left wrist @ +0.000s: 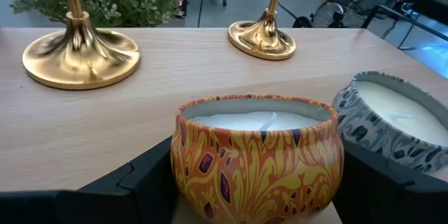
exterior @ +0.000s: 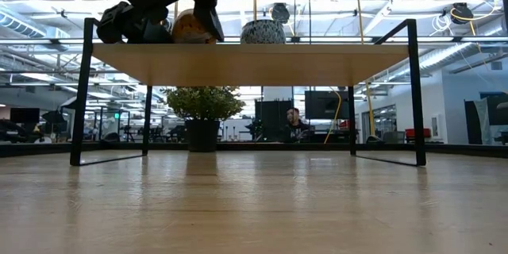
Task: Stock candles and holders on shelf
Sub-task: Align the orange scented candle with the other scented candle on the shelf
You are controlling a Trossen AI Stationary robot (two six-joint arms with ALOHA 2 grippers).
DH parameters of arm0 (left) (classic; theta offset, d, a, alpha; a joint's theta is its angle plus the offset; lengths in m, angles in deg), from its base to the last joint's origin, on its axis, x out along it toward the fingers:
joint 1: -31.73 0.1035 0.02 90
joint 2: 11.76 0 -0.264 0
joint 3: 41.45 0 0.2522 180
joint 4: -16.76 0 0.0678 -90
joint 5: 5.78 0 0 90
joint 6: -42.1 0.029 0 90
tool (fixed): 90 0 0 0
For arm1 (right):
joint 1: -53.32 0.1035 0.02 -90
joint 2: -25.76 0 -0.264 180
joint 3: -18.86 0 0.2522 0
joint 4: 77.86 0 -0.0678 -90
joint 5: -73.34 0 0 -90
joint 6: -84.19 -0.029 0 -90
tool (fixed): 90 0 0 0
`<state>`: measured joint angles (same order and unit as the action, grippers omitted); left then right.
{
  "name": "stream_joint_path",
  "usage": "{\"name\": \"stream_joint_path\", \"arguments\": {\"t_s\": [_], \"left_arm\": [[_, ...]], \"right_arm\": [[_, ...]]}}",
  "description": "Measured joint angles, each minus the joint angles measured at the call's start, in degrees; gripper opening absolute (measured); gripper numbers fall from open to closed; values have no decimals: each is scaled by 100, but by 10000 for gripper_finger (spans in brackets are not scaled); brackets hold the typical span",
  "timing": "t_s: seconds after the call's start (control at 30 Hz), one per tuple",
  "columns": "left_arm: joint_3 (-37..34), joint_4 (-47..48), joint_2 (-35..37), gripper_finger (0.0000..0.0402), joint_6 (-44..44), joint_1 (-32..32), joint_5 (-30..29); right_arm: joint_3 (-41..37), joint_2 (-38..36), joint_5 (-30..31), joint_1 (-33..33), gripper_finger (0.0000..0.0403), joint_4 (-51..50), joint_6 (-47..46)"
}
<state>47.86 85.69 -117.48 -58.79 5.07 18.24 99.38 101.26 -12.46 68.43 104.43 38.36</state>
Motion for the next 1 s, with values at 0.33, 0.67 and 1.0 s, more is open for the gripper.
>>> {"name": "stream_joint_path", "arguments": {"t_s": [0.33, 0.67, 1.0], "left_arm": [[0, 10, -2, 315, 41, -36, 112], [0, 27, 9, 308, 79, -44, 184], [-11, 41, 270, 338, 317, -37, 289]], "right_arm": [[0, 0, 2, 0, 389, 0, 0], [-1, 0, 13, 0, 389, 0, 0], [0, 0, 15, 0, 389, -2, 0]]}}
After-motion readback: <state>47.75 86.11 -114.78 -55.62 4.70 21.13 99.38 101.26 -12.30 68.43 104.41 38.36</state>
